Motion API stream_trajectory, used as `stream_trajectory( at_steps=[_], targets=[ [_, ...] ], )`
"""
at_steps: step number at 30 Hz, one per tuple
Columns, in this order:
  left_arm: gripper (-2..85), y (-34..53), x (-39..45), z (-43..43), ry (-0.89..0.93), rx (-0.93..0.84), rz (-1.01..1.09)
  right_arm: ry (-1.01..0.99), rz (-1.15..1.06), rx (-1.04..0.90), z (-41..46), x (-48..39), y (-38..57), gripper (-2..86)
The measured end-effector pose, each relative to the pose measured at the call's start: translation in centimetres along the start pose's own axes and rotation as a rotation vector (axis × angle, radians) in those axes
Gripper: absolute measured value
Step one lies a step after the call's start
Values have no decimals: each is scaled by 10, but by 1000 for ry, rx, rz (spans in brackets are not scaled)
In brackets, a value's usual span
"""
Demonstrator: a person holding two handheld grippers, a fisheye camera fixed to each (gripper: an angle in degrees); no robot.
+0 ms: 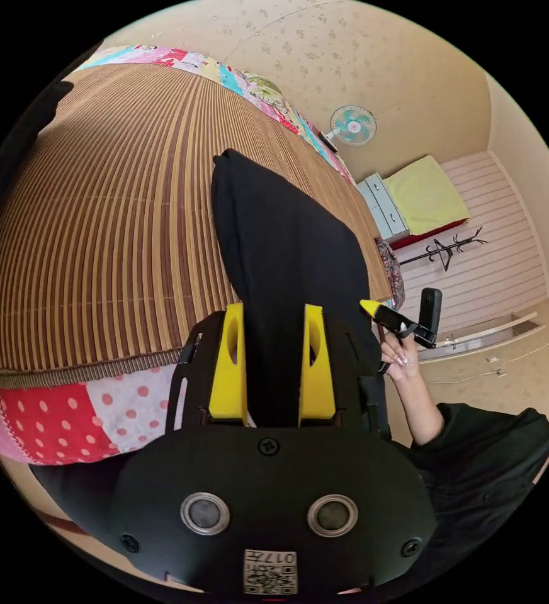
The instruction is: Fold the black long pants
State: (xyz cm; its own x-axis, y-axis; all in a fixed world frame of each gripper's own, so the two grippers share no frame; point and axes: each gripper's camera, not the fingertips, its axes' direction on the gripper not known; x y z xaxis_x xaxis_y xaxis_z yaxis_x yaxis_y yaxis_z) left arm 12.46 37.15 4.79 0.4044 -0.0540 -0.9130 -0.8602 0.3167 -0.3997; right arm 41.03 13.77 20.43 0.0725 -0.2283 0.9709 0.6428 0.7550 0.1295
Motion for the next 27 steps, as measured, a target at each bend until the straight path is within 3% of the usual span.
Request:
stream_trajectory(
  at_steps=[6, 10, 12, 14, 17, 21, 27],
  targets=[
    [116, -65, 0, 20, -58, -47, -14, 52, 27, -29, 30, -6, -66, 120],
    [130, -108, -23, 26, 15, 14, -125, 189, -46, -61, 44, -9, -140, 112],
    [141, -110, -25, 26, 59, 17, -146, 310, 18, -68, 38, -15, -161, 108],
    [148, -87, -18, 22, 72, 9, -101, 453, 92, 32, 16, -44, -167, 118],
    [136, -18, -14, 2, 66, 91, -82, 385, -84, 136, 25, -114, -155, 130],
    [131, 56, -28, -29, 164, 147, -166, 351, -280, 18, 103, -185, -151, 160],
    [127, 120, -37, -76, 133, 153, -214, 556, -320, -205, 244, -227, -152, 160]
  ],
)
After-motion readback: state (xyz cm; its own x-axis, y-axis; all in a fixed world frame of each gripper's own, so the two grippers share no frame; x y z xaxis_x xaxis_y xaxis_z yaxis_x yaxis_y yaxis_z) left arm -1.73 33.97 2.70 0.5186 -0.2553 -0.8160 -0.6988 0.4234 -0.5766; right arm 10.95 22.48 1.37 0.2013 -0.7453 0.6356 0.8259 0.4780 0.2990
